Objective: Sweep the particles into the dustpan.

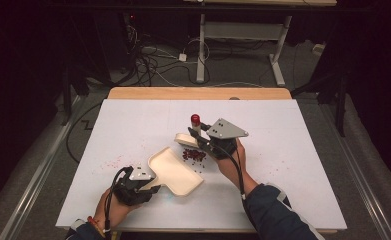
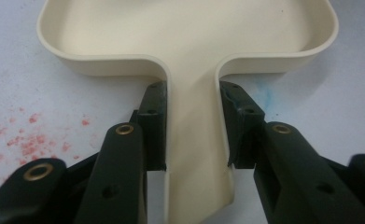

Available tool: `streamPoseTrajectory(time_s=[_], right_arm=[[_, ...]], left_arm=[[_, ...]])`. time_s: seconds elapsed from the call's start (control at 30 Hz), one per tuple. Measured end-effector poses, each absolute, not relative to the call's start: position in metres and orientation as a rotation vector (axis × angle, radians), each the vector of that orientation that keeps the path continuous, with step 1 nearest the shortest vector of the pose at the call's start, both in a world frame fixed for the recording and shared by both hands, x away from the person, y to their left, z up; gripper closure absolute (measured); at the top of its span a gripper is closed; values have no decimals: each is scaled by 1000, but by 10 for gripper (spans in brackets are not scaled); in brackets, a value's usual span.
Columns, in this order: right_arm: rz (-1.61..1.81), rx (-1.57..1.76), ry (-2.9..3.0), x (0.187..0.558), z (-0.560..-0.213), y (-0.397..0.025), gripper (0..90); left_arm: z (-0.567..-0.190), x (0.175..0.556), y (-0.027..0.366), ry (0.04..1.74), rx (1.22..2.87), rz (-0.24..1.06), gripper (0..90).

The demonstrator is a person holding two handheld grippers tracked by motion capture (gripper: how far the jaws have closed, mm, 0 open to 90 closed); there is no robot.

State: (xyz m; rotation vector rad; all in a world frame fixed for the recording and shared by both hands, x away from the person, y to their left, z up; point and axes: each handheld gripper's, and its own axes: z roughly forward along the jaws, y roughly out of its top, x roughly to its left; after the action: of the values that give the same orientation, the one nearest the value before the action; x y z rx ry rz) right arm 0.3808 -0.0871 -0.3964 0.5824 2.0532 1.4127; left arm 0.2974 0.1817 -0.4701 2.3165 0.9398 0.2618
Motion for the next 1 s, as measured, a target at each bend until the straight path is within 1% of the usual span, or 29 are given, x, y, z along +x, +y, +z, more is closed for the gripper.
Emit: streamPoseTrajectory(time_s=[0.23,0.5,1.0], right_arm=[[1479,625,2066,362,-396,-88,695],[1465,688,2044,336,-394,-73,695],[1495,686,2058,326,-393,-65,695]], left_arm=[[-472,300,178,962,2329,260,632],[-473,301,169,998,2321,268,632],[-477,307,154,1030,2335,286,631]])
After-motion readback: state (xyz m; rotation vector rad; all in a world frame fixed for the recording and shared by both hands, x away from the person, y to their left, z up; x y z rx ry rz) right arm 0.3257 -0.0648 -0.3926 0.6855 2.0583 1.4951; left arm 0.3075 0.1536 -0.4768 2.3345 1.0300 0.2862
